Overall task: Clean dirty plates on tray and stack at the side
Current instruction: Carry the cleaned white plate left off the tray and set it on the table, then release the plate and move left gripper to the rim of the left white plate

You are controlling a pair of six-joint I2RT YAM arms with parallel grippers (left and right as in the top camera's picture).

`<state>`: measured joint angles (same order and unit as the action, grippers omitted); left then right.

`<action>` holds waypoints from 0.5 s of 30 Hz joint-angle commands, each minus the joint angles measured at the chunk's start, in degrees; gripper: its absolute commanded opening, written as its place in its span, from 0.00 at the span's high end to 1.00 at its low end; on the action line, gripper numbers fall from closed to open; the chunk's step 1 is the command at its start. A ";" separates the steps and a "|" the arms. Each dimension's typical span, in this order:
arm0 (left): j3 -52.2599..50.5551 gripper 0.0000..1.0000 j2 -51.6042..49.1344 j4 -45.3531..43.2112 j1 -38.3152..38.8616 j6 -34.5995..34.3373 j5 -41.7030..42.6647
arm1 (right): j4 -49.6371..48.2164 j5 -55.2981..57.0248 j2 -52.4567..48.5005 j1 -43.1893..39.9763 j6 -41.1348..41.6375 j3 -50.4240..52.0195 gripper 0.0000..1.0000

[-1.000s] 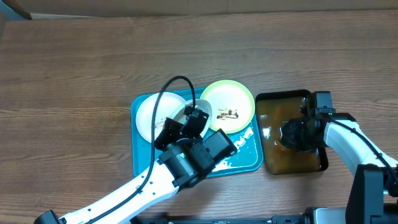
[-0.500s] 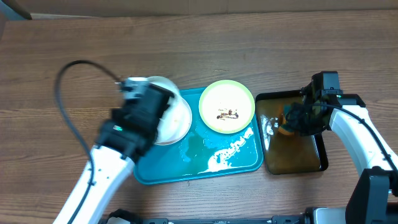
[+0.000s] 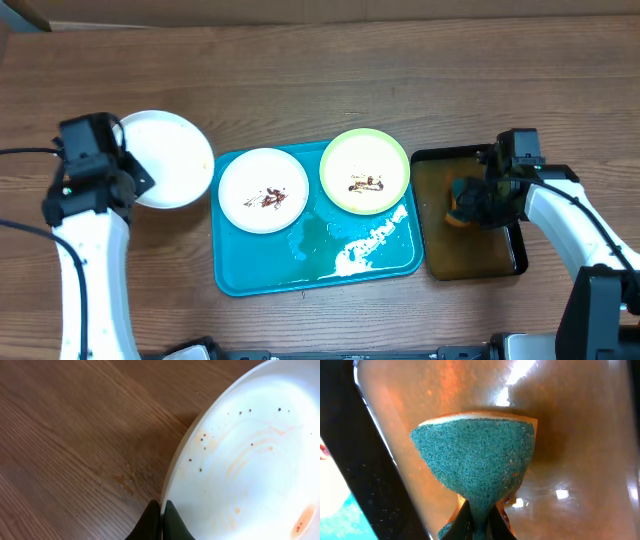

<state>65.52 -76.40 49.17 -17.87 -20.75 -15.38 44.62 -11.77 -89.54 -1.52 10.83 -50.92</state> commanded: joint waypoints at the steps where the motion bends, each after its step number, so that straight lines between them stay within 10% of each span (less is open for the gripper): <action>1: 0.96 0.96 -5.27 -1.46 -3.74 1.03 3.45 | -0.37 -0.33 0.00 -0.04 -0.42 0.35 0.96; 15: 0.96 0.92 -20.72 -7.82 -13.09 1.07 13.14 | 0.26 -0.35 0.00 -0.04 -0.44 0.35 0.96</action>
<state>65.52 -95.79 41.82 -29.89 -20.58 -6.52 44.91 -11.77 -89.54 -1.52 10.70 -50.74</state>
